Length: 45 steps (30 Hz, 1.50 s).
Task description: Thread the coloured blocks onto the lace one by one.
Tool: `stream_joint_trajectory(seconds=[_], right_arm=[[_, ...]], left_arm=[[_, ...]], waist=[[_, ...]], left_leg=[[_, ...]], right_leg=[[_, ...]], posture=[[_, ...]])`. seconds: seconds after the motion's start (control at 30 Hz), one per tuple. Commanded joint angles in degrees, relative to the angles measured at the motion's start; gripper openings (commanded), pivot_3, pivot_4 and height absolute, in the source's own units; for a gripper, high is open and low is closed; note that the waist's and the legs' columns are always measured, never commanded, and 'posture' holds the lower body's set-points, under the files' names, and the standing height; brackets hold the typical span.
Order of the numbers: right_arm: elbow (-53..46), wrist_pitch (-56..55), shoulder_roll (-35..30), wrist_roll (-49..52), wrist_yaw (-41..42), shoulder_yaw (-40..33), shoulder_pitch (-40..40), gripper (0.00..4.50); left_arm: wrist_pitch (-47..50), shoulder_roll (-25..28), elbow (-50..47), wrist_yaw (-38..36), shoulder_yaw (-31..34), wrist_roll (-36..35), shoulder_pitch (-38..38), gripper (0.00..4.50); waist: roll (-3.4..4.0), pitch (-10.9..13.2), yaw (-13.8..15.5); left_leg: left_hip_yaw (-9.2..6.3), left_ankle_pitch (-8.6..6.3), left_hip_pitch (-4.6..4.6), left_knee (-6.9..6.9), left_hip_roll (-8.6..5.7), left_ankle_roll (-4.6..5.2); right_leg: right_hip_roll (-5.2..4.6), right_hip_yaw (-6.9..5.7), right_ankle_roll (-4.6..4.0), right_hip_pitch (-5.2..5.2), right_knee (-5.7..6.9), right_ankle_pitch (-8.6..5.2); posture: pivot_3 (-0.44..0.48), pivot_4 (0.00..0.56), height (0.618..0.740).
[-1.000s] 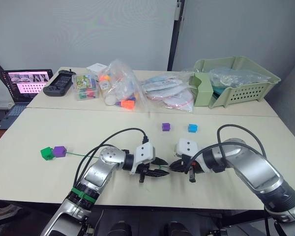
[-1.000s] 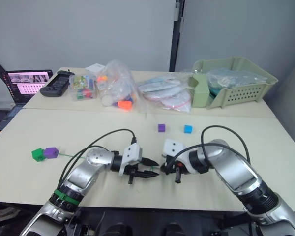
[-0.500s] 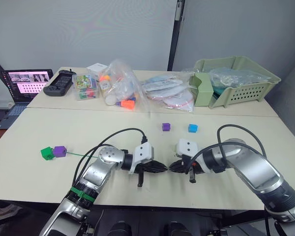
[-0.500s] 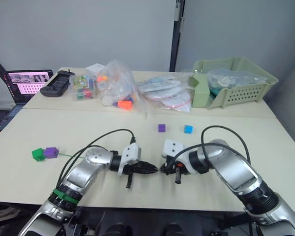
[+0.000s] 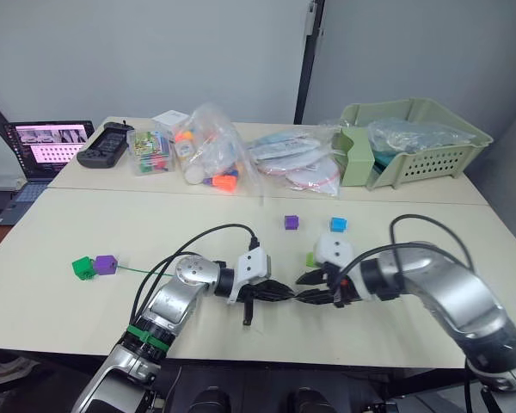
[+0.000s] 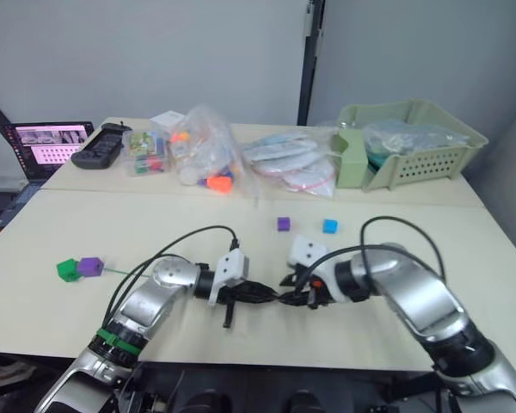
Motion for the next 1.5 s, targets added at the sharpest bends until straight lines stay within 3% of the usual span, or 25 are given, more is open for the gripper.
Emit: stream_joint_trajectory(seconds=[0.03, 0.17, 0.27, 0.4, 0.63, 0.9, 1.07, 1.5], right_arm=[[-3.43, 3.33, -0.36, 4.98, -3.13, -10.48, 3.16, 3.1], [-5.21, 8.33, 6.94, 11.94, -11.07, -23.55, 7.88, 4.44], [-7.32, 9.16, 12.28, 14.96, -17.32, -30.73, 11.23, 4.44], [-9.03, 4.02, 16.62, 12.07, -24.87, -34.96, 17.73, 4.44], [-4.32, -10.95, 21.87, 1.74, -33.96, -29.13, 24.25, 4.44], [6.92, -17.22, 24.36, -4.92, -40.47, -22.38, 18.37, 4.44], [22.25, -20.76, 24.8, -7.58, -41.03, -19.6, 7.01, 4.44], [51.59, -33.46, 26.0, -12.5, -40.38, -16.23, -9.85, 4.44]], left_arm=[[-0.85, 0.01, -0.25, -0.28, 0.65, -0.63, -1.45, 0.0], [-0.96, 0.18, 0.07, -0.62, 0.84, -0.97, -1.6, 0.0], [-1.09, 0.23, 0.32, -1.05, 0.85, -1.2, -1.62, 0.0], [-1.15, 0.09, 0.94, -1.31, 1.1, -1.48, -2.05, 0.0], [-1.1, -0.18, 0.91, -1.36, 1.64, -2.29, -2.09, 0.0], [0.38, 0.54, -2.07, -0.49, 2.29, -3.21, -0.16, 0.0], [0.91, 0.88, -3.69, 1.48, 3.16, -2.99, 0.98, 0.0], [1.99, 1.43, -5.89, 3.87, 3.72, -2.96, 2.24, 0.0]], waist=[[0.0, 0.0, 0.06], [-0.01, 0.0, 0.11], [0.02, -0.01, 0.05], [0.03, -0.02, 0.14], [0.05, -0.03, -0.48], [0.07, -0.04, -0.69], [0.09, -0.04, -0.72], [0.11, -0.04, -0.82]], left_leg=[[0.01, 0.0, 0.01, 0.0, 0.0, 0.0], [0.02, 0.0, 0.02, -0.03, 0.03, 0.0], [0.01, 0.0, 0.02, -0.04, 0.02, 0.0], [0.02, 0.0, 0.02, -0.04, 0.01, 0.0], [0.07, 0.02, 0.03, -0.04, 0.0, -0.02], [0.08, 0.03, 0.08, -0.09, 0.01, -0.04], [0.14, 0.07, 0.09, -0.1, 0.03, -0.03], [0.15, 0.07, 0.07, -0.22, 0.01, -0.03]], right_leg=[[-0.01, 0.0, 0.0, 0.02, -0.05, 0.0], [0.02, 0.01, 0.0, 0.05, -0.1, 0.0], [0.03, 0.05, 0.0, 0.02, -0.06, 0.0], [0.03, 0.04, 0.01, 0.03, -0.06, -0.01], [0.02, 0.07, 0.05, 0.04, -0.11, -0.03], [0.07, 0.13, 0.04, 0.02, -0.11, -0.03], [0.06, 0.16, 0.03, 0.04, -0.23, -0.02], [0.01, 0.13, 0.02, 0.01, -0.18, -0.01]], posture=[[0.0, 0.15, 0.733], [0.0, 0.15, 0.733], [0.0, 0.15, 0.733], [0.0, 0.15, 0.733], [0.0, 0.15, 0.733], [0.0, 0.15, 0.733], [0.0, 0.15, 0.733], [0.0, 0.15, 0.733]])
